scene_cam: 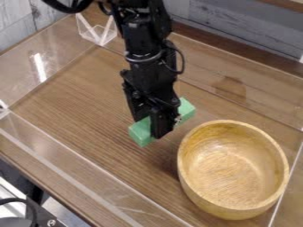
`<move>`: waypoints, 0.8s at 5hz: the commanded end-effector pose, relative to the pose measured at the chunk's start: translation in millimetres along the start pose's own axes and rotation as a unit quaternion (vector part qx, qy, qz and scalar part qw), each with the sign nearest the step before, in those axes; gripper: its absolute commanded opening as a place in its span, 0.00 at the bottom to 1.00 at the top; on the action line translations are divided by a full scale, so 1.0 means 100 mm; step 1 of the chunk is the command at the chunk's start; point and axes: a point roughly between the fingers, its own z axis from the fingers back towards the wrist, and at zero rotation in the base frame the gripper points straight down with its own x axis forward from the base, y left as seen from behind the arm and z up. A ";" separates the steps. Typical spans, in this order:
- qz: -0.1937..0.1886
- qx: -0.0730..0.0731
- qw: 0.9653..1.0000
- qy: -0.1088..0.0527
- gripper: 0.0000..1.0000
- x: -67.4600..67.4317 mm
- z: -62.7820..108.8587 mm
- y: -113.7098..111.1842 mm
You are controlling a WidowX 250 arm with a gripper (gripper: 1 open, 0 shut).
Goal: Put the green block in the brown bowl
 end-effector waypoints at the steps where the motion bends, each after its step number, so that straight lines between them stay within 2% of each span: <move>1: -0.003 0.014 0.999 -0.036 0.00 0.10 0.19 0.00; 4: 0.007 0.016 0.999 -0.042 0.00 0.10 0.23 -0.08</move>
